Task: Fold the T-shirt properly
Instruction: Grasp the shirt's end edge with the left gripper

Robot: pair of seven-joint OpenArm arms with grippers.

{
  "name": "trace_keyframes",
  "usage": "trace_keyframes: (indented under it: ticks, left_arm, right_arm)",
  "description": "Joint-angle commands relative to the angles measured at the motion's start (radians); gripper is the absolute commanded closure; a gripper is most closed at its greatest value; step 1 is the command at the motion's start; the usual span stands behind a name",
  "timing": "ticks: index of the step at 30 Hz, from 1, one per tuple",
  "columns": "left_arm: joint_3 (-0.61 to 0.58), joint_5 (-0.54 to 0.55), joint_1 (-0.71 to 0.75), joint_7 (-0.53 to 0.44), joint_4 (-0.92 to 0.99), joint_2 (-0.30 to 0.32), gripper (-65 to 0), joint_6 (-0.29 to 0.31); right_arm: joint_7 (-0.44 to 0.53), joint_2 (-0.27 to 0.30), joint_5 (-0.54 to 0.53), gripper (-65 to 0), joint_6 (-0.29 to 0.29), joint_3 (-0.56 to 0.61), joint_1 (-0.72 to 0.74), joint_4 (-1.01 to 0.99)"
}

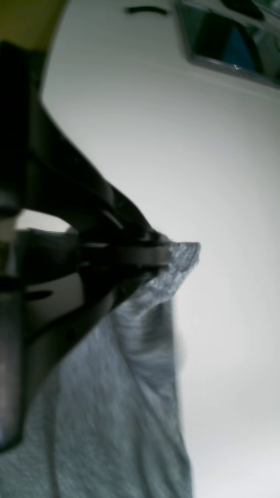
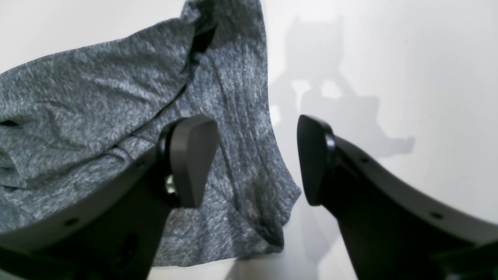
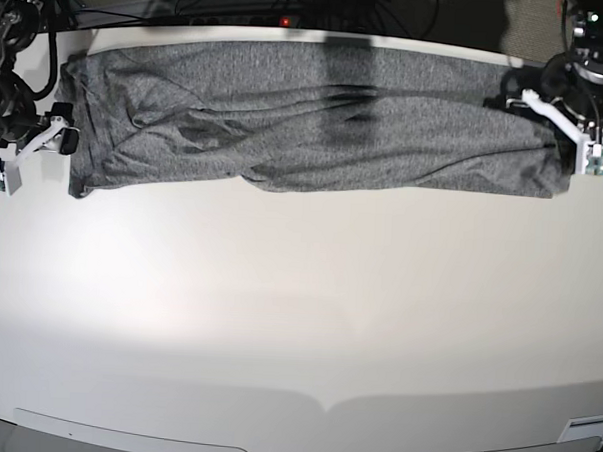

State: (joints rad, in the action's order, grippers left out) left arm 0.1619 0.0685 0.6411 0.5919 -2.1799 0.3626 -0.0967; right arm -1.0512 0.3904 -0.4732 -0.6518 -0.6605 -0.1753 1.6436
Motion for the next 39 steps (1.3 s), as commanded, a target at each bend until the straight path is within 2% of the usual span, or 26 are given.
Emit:
trace_keyframes:
  ticks: [1, 4, 9, 14, 17, 20, 24, 31, 32, 34, 36, 39]
  left_arm:
    - [0.017, -0.008, 0.013, -0.046, 0.005, 0.006, 0.0, -0.008]
    - [0.026, -0.008, 0.021, -0.107, 0.094, 0.006, 0.0, -0.008]
    - [0.026, -0.007, 0.014, -0.268, 0.235, 0.006, 0.0, -0.008]
    - [0.026, 0.002, -0.043, -0.301, 0.321, 0.006, 0.0, -0.009]
    - [0.027, 0.076, -0.069, -0.328, 0.346, 0.006, 0.0, -0.018]
    - [0.027, 0.159, -0.07, -0.387, 0.346, 0.006, 0.0, -0.062]
    - [0.028, 0.204, -0.07, -0.385, 0.346, 0.006, 0.0, -0.068]
    - [0.028, 0.189, -0.07, -0.288, 0.346, 0.006, 0.0, -0.068]
    - [0.028, 0.183, -0.07, -0.277, 0.346, 0.006, -1.3, -0.068]
    - [0.028, 0.16, -0.07, -0.265, 0.346, 0.006, -17.4, -0.068]
    - [0.028, 0.127, -0.07, -0.253, 0.346, 0.006, -27.5, -0.068]
    - [0.029, 0.072, -0.07, -0.24, 0.346, 0.006, -29.0, -0.069]
  right_arm:
    - [0.016, 0.019, -0.009, -36.2, -0.006, -0.006, 0.009, 0.017]
    - [0.016, 0.019, -0.009, -36.2, -0.006, -0.006, 0.009, 0.016]
    - [0.016, 0.019, -0.009, -36.2, -0.006, -0.006, 0.009, 0.016]
    - [0.016, 0.019, -0.009, -36.2, -0.006, -0.006, 0.009, 0.016]
    - [0.016, 0.019, -0.009, -36.2, -0.006, -0.006, 0.009, 0.016]
    - [0.016, 0.019, -0.009, -36.2, -0.006, -0.006, 0.009, 0.016]
    - [0.016, 0.019, -0.009, -36.2, -0.006, -0.006, 0.009, 0.016]
    - [0.015, 0.019, -0.009, -36.2, -0.006, -0.006, 0.009, 0.016]
    - [0.015, 0.019, -0.009, -36.2, -0.006, -0.006, 0.009, 0.016]
    - [0.015, 0.019, -0.009, -36.2, -0.006, -0.006, 0.009, 0.016]
    - [0.014, 0.019, -0.009, -36.2, -0.006, -0.006, 0.009, 0.016]
    - [0.011, 0.019, -0.009, -36.2, -0.006, -0.006, 0.009, 0.016]
